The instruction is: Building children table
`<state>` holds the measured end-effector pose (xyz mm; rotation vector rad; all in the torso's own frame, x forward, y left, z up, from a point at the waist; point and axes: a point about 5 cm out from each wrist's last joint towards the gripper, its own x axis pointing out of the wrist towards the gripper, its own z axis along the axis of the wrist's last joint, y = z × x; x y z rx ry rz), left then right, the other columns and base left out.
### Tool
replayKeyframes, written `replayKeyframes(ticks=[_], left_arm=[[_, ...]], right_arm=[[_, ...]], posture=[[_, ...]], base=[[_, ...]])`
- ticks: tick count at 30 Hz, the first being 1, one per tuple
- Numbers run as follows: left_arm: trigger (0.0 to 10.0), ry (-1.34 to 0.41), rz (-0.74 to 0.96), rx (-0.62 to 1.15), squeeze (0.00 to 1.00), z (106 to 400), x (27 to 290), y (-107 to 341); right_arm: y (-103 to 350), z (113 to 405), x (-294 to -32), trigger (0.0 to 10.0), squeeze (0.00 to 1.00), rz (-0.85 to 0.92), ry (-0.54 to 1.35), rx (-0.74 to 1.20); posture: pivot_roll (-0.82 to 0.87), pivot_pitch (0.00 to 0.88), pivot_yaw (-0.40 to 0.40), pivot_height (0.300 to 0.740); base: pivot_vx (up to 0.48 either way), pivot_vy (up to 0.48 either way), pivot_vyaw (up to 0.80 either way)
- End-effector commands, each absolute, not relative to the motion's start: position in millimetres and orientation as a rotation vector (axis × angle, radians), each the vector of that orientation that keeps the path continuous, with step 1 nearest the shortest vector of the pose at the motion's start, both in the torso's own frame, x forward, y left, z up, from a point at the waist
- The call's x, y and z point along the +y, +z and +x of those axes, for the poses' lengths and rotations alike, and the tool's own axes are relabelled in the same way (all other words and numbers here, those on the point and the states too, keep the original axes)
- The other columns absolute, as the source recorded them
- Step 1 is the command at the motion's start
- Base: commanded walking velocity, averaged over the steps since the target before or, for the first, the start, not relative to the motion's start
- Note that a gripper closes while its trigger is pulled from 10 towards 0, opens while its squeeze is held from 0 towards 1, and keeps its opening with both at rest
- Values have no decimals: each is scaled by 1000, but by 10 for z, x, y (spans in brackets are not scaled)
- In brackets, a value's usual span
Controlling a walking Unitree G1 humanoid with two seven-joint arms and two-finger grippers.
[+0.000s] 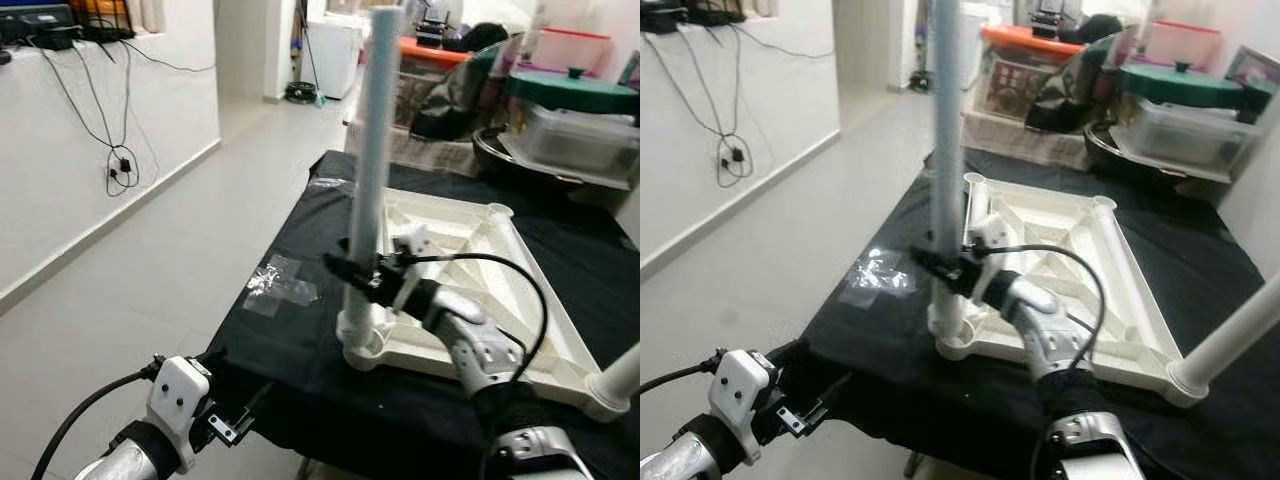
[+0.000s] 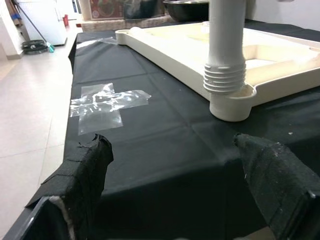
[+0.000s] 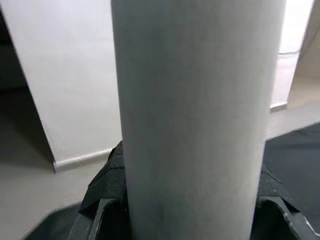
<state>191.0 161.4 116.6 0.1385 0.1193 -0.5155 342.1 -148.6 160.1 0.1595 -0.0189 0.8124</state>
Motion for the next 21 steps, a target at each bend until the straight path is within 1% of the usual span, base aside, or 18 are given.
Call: replayKeyframes(ticks=[1, 7, 12, 21], left_arm=[[10000, -520, 132, 132, 0, 1909, 1611, 1131], [10000, -525, 137, 131, 0, 1933, 1618, 1128], [10000, -532, 144, 131, 0, 1966, 1627, 1119], [10000, -532, 148, 128, 0, 1976, 1630, 1118]], right_arm=[[1253, 3337, -1584, 10000, 0, 255, 748, 140], [1186, 3281, -1630, 10000, 0, 309, 704, 137], [1119, 3185, -1557, 10000, 0, 333, 729, 139], [1105, 3191, -1531, 10000, 0, 342, 736, 148]], posture=[[54, 0, -112, 740], [46, 0, -103, 740], [41, 0, -97, 740], [47, 0, -100, 740]], base=[[0, 0, 0], [0, 0, 0], [0, 0, 0], [0, 0, 0]])
